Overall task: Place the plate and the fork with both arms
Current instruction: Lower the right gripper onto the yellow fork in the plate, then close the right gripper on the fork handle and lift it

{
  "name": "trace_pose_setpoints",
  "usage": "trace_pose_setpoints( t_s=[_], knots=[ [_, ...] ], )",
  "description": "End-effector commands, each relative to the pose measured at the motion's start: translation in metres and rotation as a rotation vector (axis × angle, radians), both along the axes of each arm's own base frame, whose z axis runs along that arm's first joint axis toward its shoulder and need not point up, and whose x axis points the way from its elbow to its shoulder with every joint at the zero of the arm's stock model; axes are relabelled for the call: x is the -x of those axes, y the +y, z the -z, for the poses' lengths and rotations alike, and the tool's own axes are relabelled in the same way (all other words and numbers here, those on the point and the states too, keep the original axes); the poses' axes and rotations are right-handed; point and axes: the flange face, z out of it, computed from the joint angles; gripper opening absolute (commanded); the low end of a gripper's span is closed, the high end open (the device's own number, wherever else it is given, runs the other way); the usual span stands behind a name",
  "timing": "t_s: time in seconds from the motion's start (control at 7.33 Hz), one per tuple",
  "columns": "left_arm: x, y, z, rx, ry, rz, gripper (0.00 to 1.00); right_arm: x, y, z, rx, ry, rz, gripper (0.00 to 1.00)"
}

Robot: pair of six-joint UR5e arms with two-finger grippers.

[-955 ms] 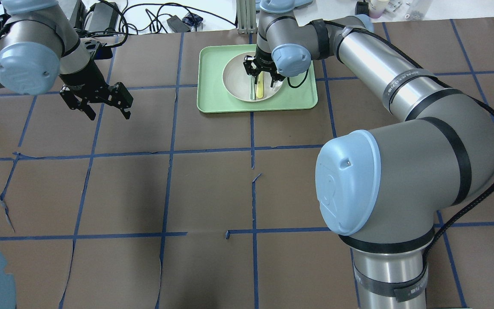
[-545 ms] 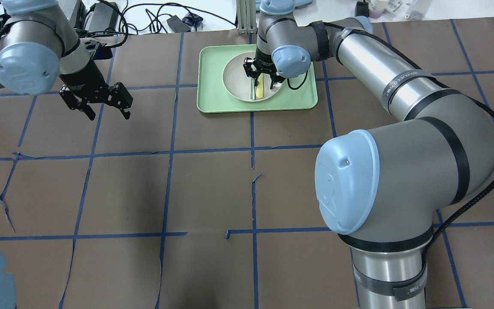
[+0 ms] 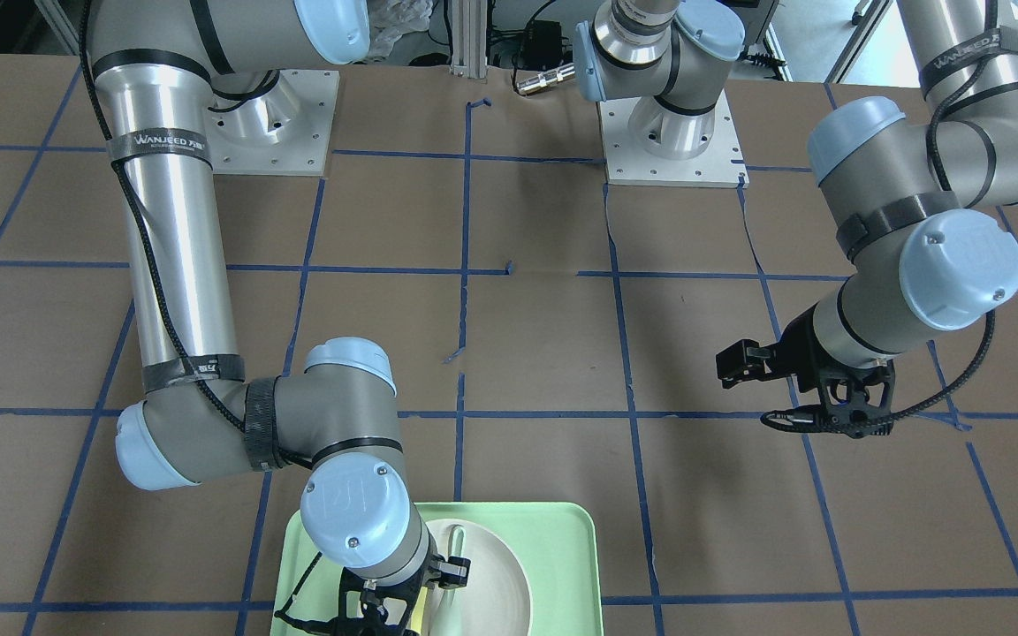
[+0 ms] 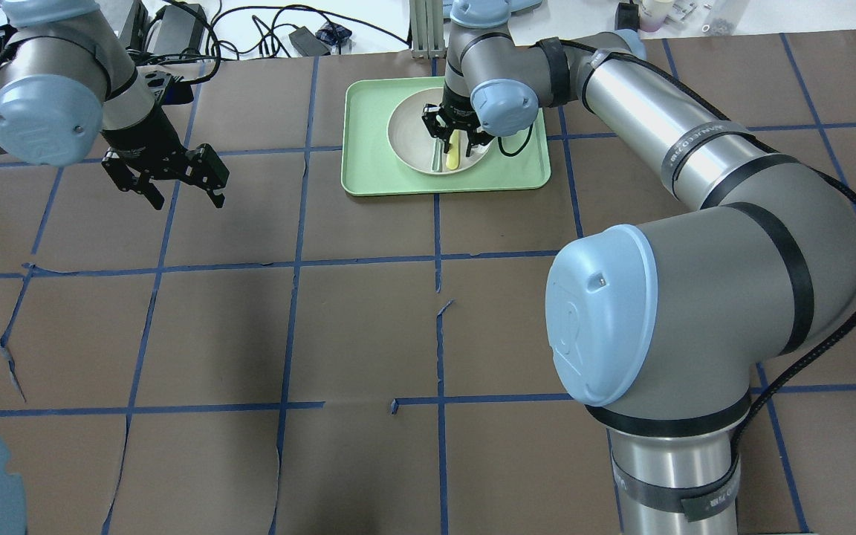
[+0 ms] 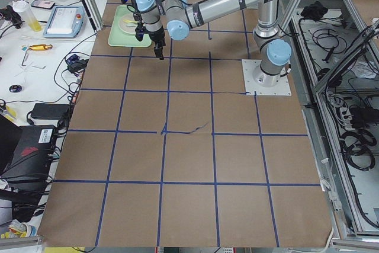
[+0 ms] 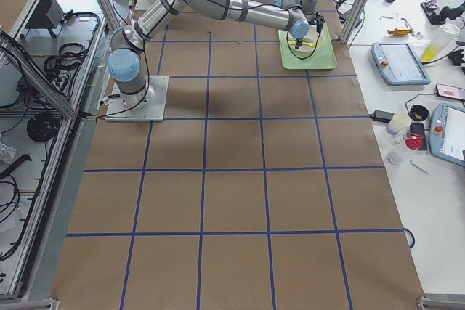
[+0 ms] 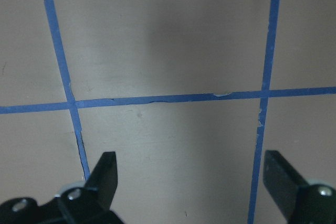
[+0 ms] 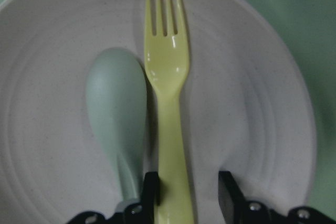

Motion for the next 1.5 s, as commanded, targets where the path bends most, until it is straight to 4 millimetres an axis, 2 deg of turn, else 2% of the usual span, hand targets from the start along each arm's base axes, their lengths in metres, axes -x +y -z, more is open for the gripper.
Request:
trace_pose_setpoints(
  t_s=[0.0, 0.27, 0.41, 0.68, 0.82, 0.95, 1.09, 1.23, 1.36],
  knots=[
    [0.000, 0.002, 0.003, -0.007, 0.000, 0.000, 1.00, 0.000, 0.001, -0.002, -0.005, -0.004, -0.016, 0.00],
    [0.000, 0.002, 0.003, -0.007, 0.000, 0.000, 1.00, 0.001, 0.001, -0.014, 0.008, -0.007, 0.004, 0.00],
    [0.000, 0.002, 0.003, -0.007, 0.000, -0.002, 1.00, -0.001, 0.004, -0.043, 0.038, -0.017, 0.023, 0.00],
    [0.000, 0.002, 0.001, -0.004, -0.002, -0.001, 1.00, -0.004, 0.009, -0.077, 0.080, -0.015, 0.004, 0.00],
    [-0.001, 0.003, 0.001, -0.003, -0.002, -0.003, 1.00, 0.006, 0.017, -0.087, 0.056, 0.007, -0.086, 0.00],
    [-0.002, 0.002, -0.002, 0.006, -0.004, -0.006, 1.00, 0.026, 0.015, -0.082, 0.043, 0.019, -0.154, 0.00],
    [-0.001, 0.002, -0.002, 0.006, -0.003, -0.006, 1.00, 0.070, 0.014, -0.068, 0.010, 0.026, -0.182, 0.00],
    [0.006, 0.003, -0.003, 0.009, 0.002, -0.009, 1.00, 0.103, 0.028, -0.059, -0.024, 0.022, -0.239, 0.00],
    [0.008, 0.008, -0.004, 0.009, 0.000, -0.005, 1.00, 0.118, 0.038, -0.051, -0.034, 0.024, -0.276, 0.00]
  ],
)
